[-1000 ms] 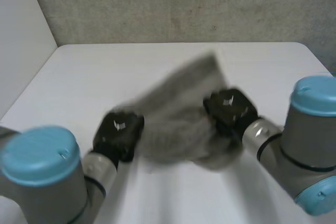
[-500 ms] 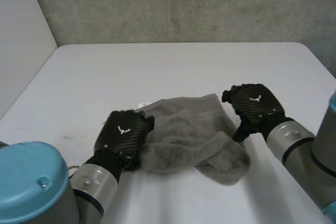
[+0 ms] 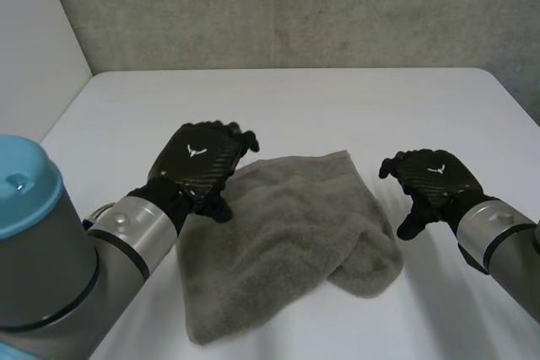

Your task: Fold the towel.

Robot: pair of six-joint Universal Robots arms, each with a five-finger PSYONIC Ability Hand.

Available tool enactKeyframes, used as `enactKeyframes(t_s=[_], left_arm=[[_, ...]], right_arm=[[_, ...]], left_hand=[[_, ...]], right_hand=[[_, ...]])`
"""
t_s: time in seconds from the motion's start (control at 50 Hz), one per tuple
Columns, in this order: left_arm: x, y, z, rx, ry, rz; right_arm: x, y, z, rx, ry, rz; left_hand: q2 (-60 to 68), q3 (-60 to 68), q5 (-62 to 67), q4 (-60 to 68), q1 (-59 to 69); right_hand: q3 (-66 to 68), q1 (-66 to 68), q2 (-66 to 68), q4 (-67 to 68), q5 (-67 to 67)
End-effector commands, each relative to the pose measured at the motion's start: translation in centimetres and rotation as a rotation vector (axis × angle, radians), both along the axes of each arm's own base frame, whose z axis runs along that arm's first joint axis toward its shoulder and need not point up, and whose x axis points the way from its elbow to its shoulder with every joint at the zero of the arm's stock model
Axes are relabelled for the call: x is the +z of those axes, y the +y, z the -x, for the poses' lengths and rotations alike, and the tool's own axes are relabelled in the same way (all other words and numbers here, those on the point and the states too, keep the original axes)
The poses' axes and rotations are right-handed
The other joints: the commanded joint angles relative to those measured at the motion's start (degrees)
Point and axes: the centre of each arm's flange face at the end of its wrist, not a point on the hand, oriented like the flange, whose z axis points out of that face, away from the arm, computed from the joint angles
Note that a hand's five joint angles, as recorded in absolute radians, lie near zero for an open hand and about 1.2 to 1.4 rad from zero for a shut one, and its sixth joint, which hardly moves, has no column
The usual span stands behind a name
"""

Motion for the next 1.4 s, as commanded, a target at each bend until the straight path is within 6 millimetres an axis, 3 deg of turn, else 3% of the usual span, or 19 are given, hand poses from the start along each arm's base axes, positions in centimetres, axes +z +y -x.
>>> enactKeyframes(t_s=[0.02,0.16,0.26,0.54,0.76,0.88,0.96,0.98,1.0,1.12,1.28,1.4], left_arm=[[-2.3,-1.1,-2.3,0.072,-0.064,-0.103],[-4.7,-2.7,-5.2,0.043,-0.087,-0.203],[-5.9,-2.4,-6.1,-0.019,-0.101,-0.243],[-8.7,-0.3,-7.1,-0.134,-0.239,-0.244],[-9.4,0.8,-6.9,-0.172,-0.272,-0.237],[-9.8,1.2,-6.2,-0.200,-0.270,-0.213],[-9.9,1.3,-5.5,-0.223,-0.262,-0.178],[-9.9,1.3,-5.1,-0.234,-0.255,-0.152],[-9.8,1.1,-4.8,-0.235,-0.245,-0.125],[-8.6,-0.1,-3.8,-0.201,-0.180,-0.050],[-3.6,-2.1,-3.7,-0.055,0.014,0.023],[-3.3,-2.0,-3.7,-0.055,0.030,0.025]], right_arm=[[-0.1,0.7,-0.2,0.038,0.002,-0.042],[0.2,2.1,-1.0,0.108,-0.005,-0.058],[0.7,3.0,-1.6,0.142,-0.009,-0.041],[0.5,3.1,-1.7,0.144,-0.005,-0.045],[0.4,3.2,-1.7,0.145,-0.003,-0.045],[0.3,3.2,-1.7,0.145,-0.003,-0.045],[0.3,3.2,-1.7,0.140,-0.001,-0.046],[0.3,3.1,-1.7,0.137,-0.001,-0.045],[0.3,3.1,-1.7,0.137,-0.001,-0.045],[0.5,2.7,-1.4,0.122,-0.001,-0.045],[0.3,3.1,-0.9,0.087,0.041,-0.124],[-0.7,3.2,-0.5,0.072,0.074,-0.209]], left_hand=[[3.7,3.6,3.8,3.7,3.3],[4.5,4.4,4.7,4.6,4.1],[4.5,4.4,4.7,4.6,4.1],[4.5,4.4,4.7,4.6,4.1],[5.2,5.1,5.3,5.3,4.8],[16.5,16.3,16.6,16.5,16.1],[31.3,31.1,31.4,31.3,30.9],[42.3,42.1,42.4,42.3,41.9],[55.0,54.9,55.1,55.1,54.6],[55.1,55.0,55.3,55.2,54.7],[55.1,55.0,55.3,55.2,54.7],[55.1,55.0,55.3,55.2,54.7]], right_hand=[[0.0,2.4,-0.4,0.7,1.1],[1.0,3.4,0.6,1.7,2.1],[0.9,3.2,0.4,1.6,2.0],[0.5,2.9,0.1,1.2,1.6],[0.5,2.9,0.1,1.2,1.6],[0.5,2.9,0.1,1.2,1.6],[0.7,3.1,0.3,1.4,1.8],[0.9,3.2,0.4,1.6,1.9],[0.9,3.2,0.4,1.6,1.9],[3.2,5.6,2.8,3.9,4.3],[2.9,5.3,2.5,3.6,4.0],[3.0,5.4,2.6,3.7,4.1]])
